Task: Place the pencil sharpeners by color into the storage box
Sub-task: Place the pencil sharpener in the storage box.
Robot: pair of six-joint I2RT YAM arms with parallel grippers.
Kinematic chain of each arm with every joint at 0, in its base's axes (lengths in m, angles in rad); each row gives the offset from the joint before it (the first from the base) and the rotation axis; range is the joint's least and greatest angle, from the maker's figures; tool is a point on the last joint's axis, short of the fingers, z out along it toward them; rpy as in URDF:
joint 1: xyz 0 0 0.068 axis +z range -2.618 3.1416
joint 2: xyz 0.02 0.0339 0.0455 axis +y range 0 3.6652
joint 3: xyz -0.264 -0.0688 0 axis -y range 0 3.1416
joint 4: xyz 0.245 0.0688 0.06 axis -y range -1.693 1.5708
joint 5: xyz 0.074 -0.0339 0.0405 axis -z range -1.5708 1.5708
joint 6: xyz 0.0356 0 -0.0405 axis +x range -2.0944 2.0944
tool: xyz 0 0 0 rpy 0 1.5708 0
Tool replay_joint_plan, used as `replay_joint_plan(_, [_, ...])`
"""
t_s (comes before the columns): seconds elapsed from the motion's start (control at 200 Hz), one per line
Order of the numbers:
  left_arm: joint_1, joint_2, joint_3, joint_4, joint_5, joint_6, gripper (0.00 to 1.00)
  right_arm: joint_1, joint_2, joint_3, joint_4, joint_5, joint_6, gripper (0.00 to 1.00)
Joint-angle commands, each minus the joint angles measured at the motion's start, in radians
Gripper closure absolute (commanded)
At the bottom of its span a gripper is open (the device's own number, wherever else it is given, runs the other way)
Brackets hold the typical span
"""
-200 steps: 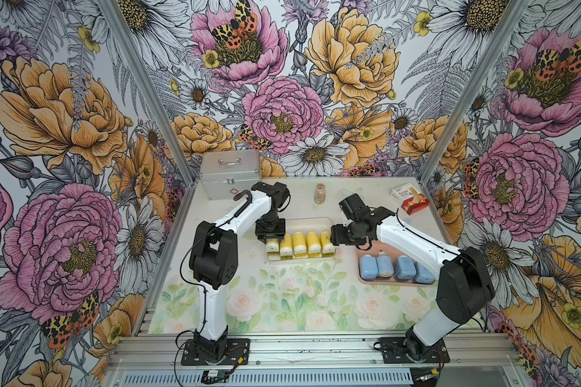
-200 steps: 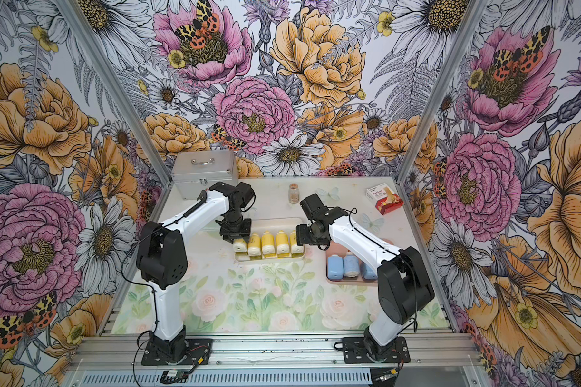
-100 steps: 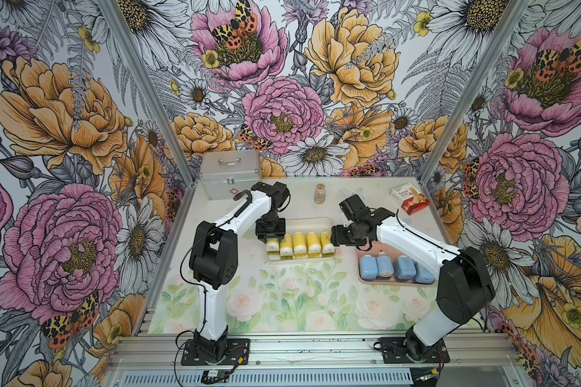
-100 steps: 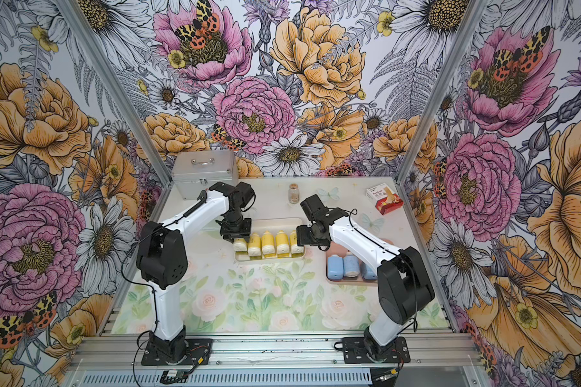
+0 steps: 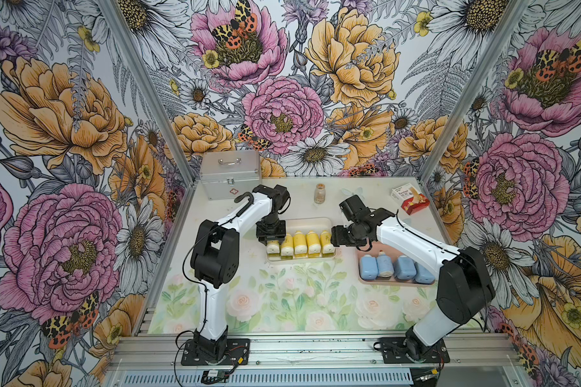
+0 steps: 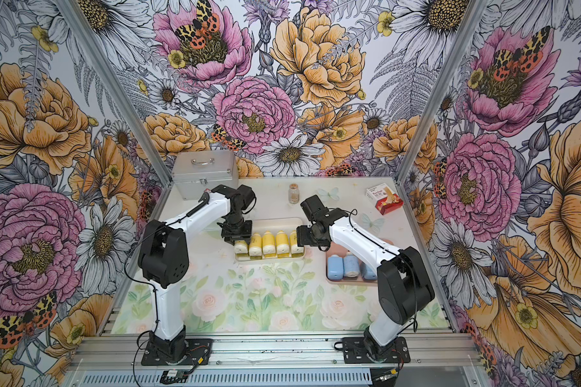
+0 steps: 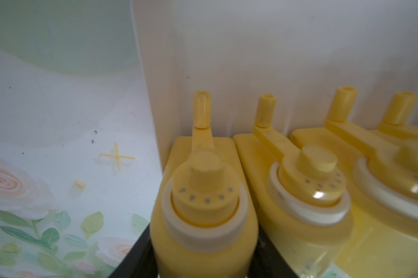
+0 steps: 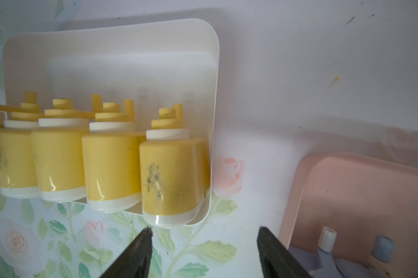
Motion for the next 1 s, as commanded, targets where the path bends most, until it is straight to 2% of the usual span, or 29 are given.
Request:
replay_joint_plan(0.0, [-0.005,0.010,-0.017,0.037,0.026,-0.012,0.59,-0.007,-0.023,-0.009,0.017,0.011,-0.008,0.29])
replay_joint_plan(0.996, [0.019,0.034,-0.089,0.091,0.040,-0.012,0.57,-0.009,-0.016,-0.012,0.021,0.008,-0.008,0.29])
